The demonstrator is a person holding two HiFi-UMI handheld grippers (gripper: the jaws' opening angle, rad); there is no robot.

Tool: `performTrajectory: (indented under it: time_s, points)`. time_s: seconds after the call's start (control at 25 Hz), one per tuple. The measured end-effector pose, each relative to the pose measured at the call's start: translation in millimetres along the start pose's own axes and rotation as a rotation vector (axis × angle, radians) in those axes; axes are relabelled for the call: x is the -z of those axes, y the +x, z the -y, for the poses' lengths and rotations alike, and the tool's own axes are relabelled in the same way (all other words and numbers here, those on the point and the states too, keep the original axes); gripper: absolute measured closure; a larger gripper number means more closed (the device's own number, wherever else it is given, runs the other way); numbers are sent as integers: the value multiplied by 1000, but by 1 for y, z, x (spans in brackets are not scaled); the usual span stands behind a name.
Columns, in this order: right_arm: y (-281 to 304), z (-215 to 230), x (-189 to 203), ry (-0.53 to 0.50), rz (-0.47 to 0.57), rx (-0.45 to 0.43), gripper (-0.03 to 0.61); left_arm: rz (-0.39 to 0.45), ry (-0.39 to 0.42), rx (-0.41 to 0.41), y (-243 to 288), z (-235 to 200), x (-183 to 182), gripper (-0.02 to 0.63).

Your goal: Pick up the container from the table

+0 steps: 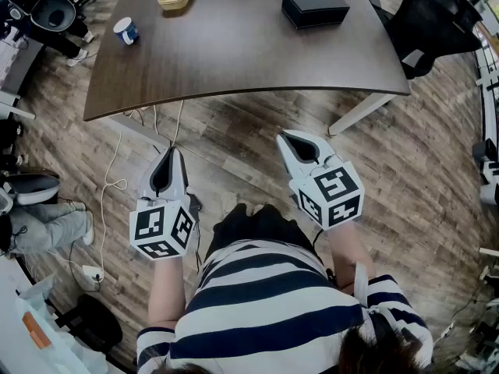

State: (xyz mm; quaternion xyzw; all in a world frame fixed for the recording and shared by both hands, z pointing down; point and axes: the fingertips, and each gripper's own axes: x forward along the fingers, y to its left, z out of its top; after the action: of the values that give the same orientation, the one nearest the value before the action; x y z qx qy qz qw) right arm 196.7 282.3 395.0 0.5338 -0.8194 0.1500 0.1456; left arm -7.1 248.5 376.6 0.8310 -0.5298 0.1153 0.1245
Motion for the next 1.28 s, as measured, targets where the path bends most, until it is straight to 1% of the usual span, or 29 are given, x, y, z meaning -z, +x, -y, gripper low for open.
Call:
performTrajectory:
  time_s: [0.32,0.6,0.72,0.84,1.08,1.28]
  points:
    - [5,2,7,4,-34,0,584,-11,3,-14,-4,-4,1,614]
    - [21,-13,5,-15,-52,-36,583,-26,5,-42,-8,-22,5,614]
    - [28,-19,1,-17,-52,-54,583,-40,-19,-35,-3,-30,8,614]
    - [40,-22,-6,-26,-63,-54,584,-43,-33,-29,1,-41,6,614]
    - [67,-35,-25,-54,-79,-80,584,-64,-13,-31,8,-67,3,614]
    - [93,-44,-38,-92,-94,-101,583,-57,-11,-35,19,-86,-5,614]
